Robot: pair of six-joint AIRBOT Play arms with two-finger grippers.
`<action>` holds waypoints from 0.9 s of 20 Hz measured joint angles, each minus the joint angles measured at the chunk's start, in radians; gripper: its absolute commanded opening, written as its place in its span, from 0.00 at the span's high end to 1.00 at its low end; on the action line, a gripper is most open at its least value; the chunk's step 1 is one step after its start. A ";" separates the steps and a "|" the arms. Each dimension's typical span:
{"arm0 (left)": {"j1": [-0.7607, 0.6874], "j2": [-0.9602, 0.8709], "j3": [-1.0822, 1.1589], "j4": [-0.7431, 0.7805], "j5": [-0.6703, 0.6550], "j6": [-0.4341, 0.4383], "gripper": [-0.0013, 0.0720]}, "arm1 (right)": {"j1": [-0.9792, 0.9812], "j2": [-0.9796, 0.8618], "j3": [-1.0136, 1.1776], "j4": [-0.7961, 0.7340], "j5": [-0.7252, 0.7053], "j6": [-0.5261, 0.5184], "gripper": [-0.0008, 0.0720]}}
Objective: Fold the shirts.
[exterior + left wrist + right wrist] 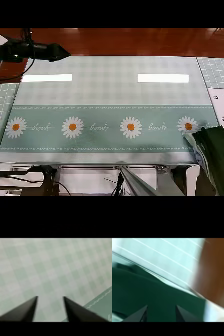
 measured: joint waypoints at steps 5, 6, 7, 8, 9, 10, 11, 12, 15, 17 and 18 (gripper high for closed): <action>0.000 0.046 0.000 0.041 -0.091 -0.043 0.24 | 0.166 -0.094 0.000 0.614 -0.173 -0.125 0.40; -0.018 0.054 0.000 0.094 -0.126 -0.063 0.24 | 0.248 -0.121 0.000 0.649 -0.186 -0.137 0.33; -0.040 0.063 0.000 0.167 -0.158 -0.092 0.24 | 0.344 -0.150 0.000 0.653 -0.200 -0.144 0.15; -0.071 0.074 0.000 0.257 -0.186 -0.131 0.18 | 0.461 -0.183 0.000 0.624 -0.216 -0.140 0.13; -0.102 0.085 0.000 0.345 -0.209 -0.166 0.06 | 0.581 -0.218 0.000 0.566 -0.235 -0.111 0.13; -0.139 0.098 0.000 0.441 -0.227 -0.205 0.00 | 0.690 -0.251 0.000 0.499 -0.260 -0.073 0.13; -0.172 0.108 0.000 0.524 -0.241 -0.241 0.00 | 0.790 -0.285 0.000 0.428 -0.285 -0.034 0.13; -0.206 0.115 0.000 0.606 -0.248 -0.284 0.00 | 0.887 -0.319 -0.001 0.357 -0.306 0.004 0.13; -0.287 0.125 0.000 0.753 -0.265 -0.378 0.00 | 1.084 -0.408 0.000 0.204 -0.343 0.075 0.13; -0.326 0.128 0.000 0.804 -0.268 -0.422 0.01 | 1.152 -0.447 -0.001 0.143 -0.354 0.099 0.14; -0.341 0.129 0.000 0.823 -0.266 -0.440 0.01 | 1.172 -0.460 0.000 0.123 -0.363 0.108 0.14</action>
